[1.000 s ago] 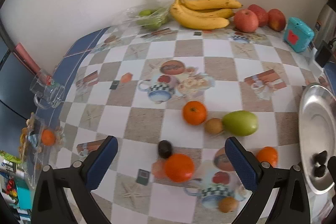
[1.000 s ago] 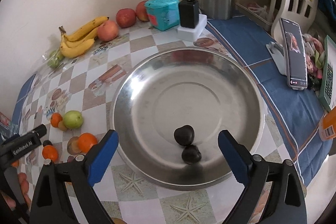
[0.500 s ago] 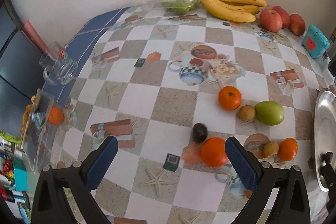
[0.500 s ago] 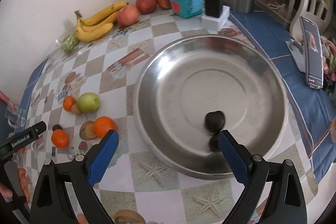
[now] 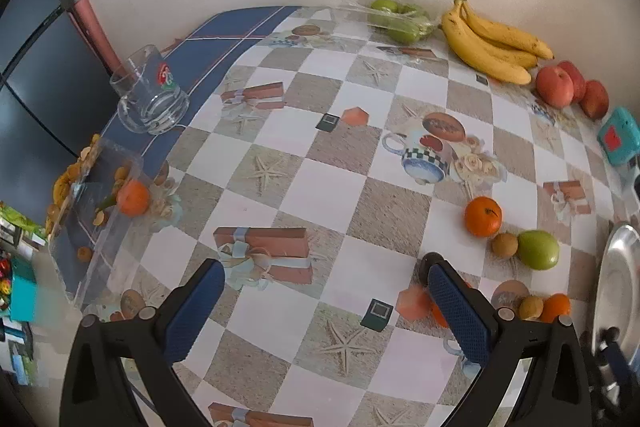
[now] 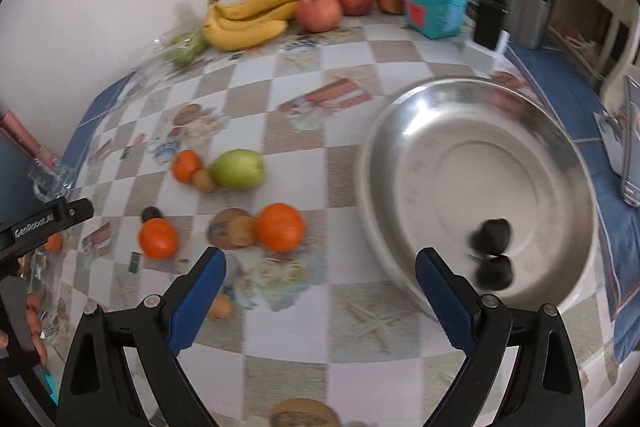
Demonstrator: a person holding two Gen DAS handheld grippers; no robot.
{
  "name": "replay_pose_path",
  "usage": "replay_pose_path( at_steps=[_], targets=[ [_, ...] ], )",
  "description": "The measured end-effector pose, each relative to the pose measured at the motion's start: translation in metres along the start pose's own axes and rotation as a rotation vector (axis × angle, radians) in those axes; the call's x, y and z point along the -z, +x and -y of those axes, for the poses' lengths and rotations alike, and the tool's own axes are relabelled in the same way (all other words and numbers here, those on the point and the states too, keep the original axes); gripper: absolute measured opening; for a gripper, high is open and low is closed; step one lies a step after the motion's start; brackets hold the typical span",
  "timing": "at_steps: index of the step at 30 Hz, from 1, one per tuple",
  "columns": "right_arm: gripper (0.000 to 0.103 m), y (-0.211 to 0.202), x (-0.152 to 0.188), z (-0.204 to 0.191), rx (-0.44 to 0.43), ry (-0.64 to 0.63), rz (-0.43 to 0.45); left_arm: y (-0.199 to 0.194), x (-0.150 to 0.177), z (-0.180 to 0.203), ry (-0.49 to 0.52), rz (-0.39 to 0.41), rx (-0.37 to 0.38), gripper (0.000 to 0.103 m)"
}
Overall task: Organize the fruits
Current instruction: 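Move both open tools back toward the fruit on the table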
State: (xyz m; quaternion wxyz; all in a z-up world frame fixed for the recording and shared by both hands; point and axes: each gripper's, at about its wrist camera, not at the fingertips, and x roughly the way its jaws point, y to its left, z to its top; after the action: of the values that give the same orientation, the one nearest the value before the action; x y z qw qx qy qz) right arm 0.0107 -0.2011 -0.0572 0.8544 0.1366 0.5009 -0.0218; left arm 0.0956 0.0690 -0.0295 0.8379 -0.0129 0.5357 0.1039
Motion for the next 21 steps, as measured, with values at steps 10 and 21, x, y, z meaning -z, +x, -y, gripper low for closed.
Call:
replay_pose_path(
  at_steps=[10,21],
  targets=[
    [0.096,0.021,0.003,-0.048,-0.07,-0.072,-0.077,0.015,0.002,-0.007,-0.028,-0.077,0.03,0.103],
    [0.096,0.053,0.02,-0.055,-0.019,-0.092,-0.221,0.051,0.017,0.014,0.042,-0.215,0.032,0.103]
  ],
)
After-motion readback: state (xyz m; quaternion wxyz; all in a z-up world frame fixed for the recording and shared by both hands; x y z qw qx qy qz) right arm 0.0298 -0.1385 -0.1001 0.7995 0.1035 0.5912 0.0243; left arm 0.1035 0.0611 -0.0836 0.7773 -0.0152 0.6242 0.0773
